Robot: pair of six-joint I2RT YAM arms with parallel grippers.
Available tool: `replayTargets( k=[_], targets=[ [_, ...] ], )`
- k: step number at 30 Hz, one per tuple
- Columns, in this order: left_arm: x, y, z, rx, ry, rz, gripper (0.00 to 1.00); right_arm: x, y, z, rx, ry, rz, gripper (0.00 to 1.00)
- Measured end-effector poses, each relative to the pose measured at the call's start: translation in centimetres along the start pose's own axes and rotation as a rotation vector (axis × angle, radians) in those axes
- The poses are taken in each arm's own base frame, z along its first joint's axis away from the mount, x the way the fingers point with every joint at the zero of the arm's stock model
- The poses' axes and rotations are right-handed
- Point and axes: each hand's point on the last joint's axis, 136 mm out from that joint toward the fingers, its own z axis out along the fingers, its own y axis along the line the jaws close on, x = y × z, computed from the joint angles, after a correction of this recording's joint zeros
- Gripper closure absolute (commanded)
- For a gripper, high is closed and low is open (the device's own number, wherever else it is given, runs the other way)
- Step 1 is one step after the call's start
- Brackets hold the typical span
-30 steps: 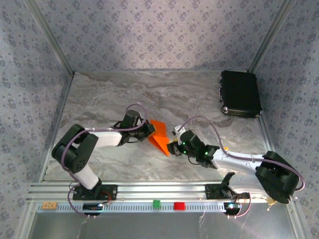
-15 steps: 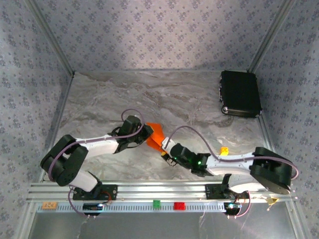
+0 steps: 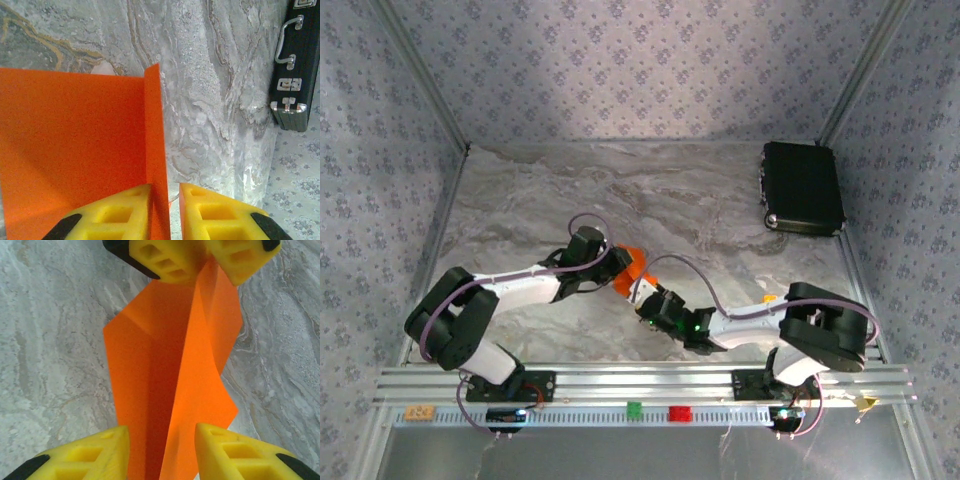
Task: Fold a paper plane with a square sheet of paper (pick it up from the middle)
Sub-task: Fourth fold the wing at the center of the table.
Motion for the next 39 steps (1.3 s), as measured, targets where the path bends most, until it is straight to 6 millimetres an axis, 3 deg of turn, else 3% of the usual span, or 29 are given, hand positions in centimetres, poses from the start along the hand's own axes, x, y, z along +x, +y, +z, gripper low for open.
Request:
replayTargets(
  k=[11,32,39],
  targets=[
    [0.1,0.2,0.0,-0.001,0.015,0.007,0.84,0.9,-0.6,1.2,0.04,0.028,0.013,0.8],
    [0.0,0.4,-0.1,-0.011,0.017,0.002,0.86,0.5,-0.8,1.5,0.039,0.009,0.068,0.81],
    [0.0,0.4,-0.1,-0.011,0.017,0.002,0.86,0.5,-0.7,1.5,0.034,0.009,0.08,0.87]
  ],
)
